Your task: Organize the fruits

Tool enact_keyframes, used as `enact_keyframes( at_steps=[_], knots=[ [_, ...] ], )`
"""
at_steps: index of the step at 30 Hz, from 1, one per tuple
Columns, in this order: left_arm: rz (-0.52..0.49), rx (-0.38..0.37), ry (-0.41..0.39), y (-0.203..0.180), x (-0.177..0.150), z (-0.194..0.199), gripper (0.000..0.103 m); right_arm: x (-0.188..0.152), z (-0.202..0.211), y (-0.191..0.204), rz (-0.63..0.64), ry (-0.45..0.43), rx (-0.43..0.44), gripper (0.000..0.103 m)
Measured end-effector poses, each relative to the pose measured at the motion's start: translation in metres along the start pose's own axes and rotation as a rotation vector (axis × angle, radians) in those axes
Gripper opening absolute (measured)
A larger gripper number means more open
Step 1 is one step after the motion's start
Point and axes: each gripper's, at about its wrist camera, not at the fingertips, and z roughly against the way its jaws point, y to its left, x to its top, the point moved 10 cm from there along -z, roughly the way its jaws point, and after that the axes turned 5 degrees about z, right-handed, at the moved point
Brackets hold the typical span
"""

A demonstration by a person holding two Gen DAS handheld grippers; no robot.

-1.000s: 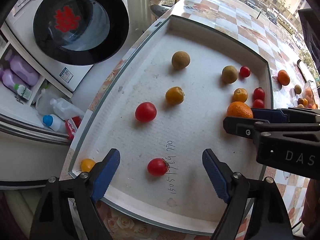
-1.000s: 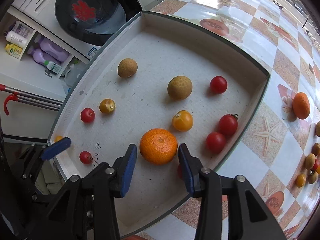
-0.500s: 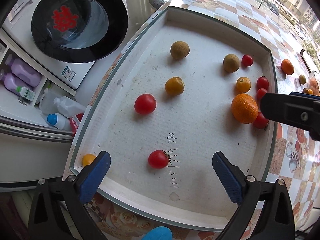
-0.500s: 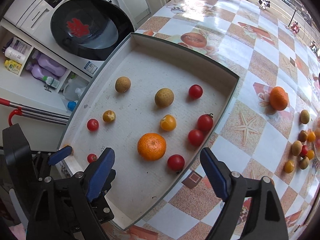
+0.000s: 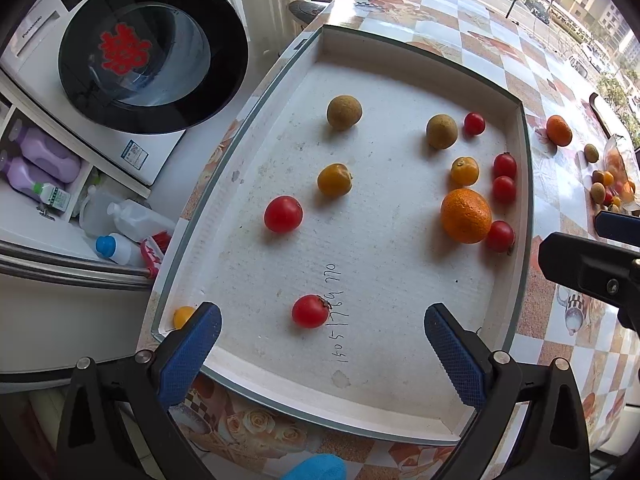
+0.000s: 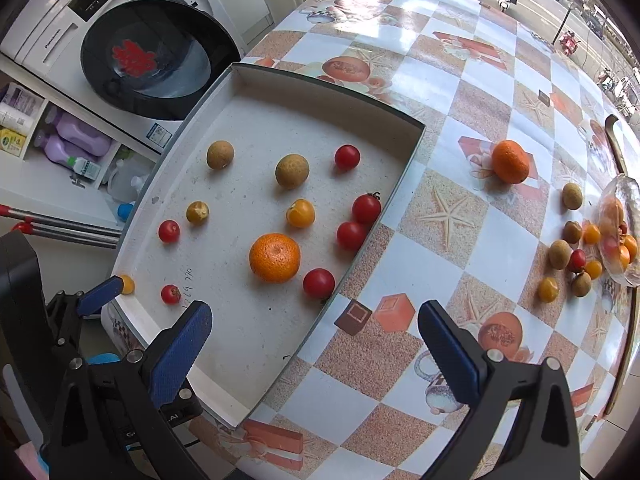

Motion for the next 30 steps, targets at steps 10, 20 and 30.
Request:
enact_keyframes(
  at_steps=[10,20,30],
  knots=[
    [-0.047,0.026,-0.004,-0.005,-0.002,-0.001,0.102,-0.007,-0.008,-0.009,0.000,0.025,-0.063,0.103],
    [-0.066,0.024,-0.006,-0.012,0.001,0.002,0.102,-0.005,-0.015,-0.008,0.002,0.020,-0.076,0.103],
    [-0.061,0.016,-0.025,-0.018,0.007,0.010,0.102,-0.002,-0.004,-0.012,0.005,0.005,-0.094,0.103]
  ],
)
